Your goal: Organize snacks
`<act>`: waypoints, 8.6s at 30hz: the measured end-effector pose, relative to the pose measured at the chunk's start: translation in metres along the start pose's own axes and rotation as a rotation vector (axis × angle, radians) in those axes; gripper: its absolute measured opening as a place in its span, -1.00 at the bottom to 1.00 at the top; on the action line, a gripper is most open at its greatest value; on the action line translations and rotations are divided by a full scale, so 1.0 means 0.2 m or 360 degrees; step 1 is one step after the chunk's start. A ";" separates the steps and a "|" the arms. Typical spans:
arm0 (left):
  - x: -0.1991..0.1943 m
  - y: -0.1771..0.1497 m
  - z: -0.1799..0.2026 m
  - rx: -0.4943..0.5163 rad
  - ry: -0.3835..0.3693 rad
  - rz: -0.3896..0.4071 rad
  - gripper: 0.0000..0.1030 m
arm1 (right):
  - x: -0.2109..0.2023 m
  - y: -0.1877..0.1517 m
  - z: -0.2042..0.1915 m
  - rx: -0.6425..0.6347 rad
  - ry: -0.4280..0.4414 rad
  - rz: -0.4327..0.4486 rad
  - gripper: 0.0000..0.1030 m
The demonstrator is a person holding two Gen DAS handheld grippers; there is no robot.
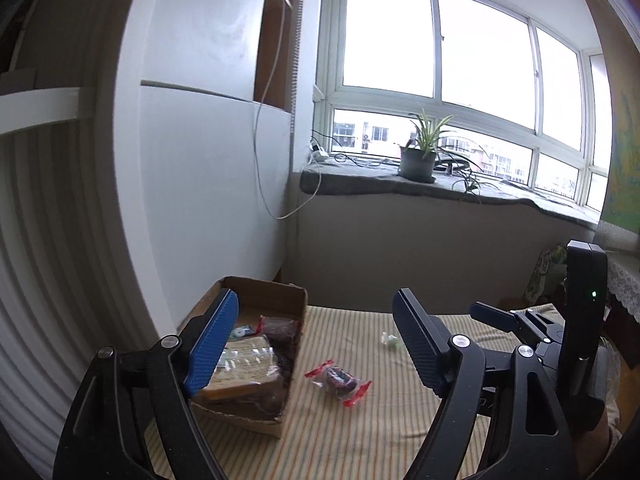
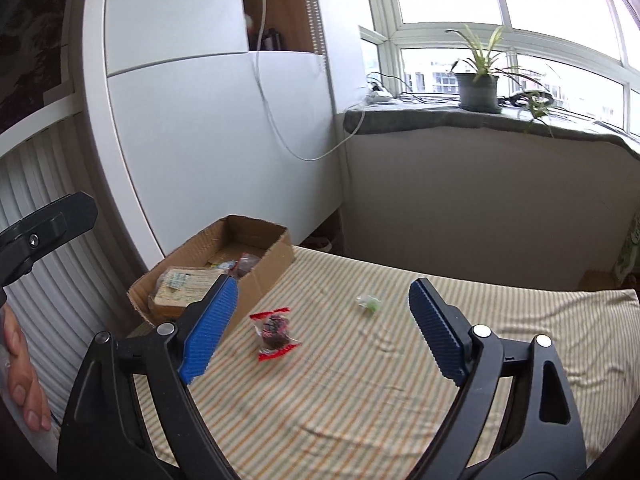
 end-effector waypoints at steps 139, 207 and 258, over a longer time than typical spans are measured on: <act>0.35 -0.35 -0.73 -0.0512 0.0112 -0.0218 -0.34 | 0.67 0.07 -0.82 -0.0407 0.0236 -0.0261 -0.52; -0.03 -0.32 0.39 0.0129 -0.0123 -0.0110 0.63 | -0.67 -0.23 0.29 0.0142 -0.0548 0.0108 1.00; -0.13 -0.34 0.31 0.0022 -0.0128 -0.0183 0.99 | -0.65 -0.21 0.14 0.0048 -0.0487 0.0078 1.00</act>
Point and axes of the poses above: each gripper's, at about its wrist camera, not at the fingertips, and x roughly the way its jaws point, z to its right, y to its top, the point moved 9 cm from there along x, roughly the way its jaws point, and after that the axes turned 3 degrees about -x, right-handed, at the moved point
